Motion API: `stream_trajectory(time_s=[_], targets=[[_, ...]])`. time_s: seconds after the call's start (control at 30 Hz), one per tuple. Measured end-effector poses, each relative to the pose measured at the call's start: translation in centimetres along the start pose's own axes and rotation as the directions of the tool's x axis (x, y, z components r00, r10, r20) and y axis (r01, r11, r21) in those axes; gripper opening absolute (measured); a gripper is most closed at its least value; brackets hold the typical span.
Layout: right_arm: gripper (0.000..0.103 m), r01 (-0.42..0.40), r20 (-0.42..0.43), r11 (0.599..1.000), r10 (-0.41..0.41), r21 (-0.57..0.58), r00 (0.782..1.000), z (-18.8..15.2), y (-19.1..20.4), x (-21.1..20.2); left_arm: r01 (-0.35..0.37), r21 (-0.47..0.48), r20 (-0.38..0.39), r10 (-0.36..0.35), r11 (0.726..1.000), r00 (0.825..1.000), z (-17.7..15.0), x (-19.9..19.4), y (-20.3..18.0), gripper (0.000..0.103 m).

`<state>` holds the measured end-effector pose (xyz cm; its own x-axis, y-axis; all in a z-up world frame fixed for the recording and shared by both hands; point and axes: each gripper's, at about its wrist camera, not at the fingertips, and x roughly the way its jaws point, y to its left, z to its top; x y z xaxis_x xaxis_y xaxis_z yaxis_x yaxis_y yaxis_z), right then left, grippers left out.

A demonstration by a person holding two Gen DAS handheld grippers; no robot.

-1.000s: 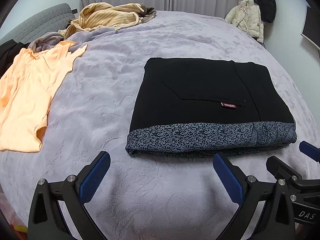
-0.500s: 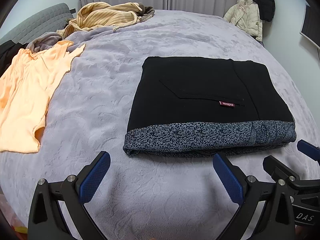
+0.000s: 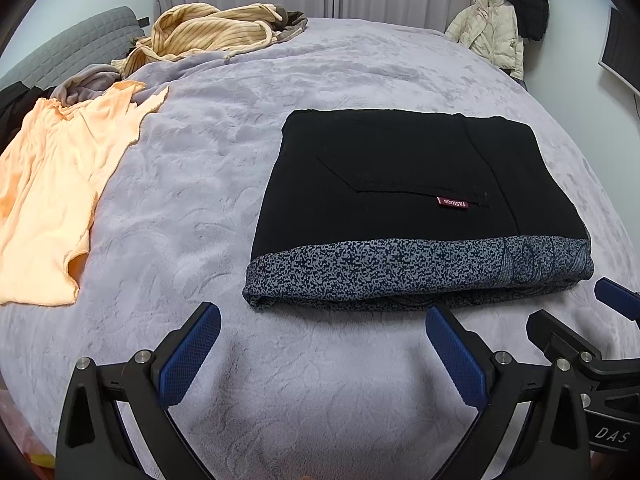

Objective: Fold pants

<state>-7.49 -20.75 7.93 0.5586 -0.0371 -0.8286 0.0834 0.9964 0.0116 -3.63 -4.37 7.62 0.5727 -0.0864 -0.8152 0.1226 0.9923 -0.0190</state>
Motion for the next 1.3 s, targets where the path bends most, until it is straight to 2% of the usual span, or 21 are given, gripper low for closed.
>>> stream_trajectory(time_s=[1.3], targets=[[0.103, 0.006, 0.009, 1.0, -0.006, -0.015, 1.0, -0.34, 0.37, -0.45, -0.007, 0.011, 0.006, 0.006, 1.0, 1.0, 0.15, -0.29, 0.06, 0.103]])
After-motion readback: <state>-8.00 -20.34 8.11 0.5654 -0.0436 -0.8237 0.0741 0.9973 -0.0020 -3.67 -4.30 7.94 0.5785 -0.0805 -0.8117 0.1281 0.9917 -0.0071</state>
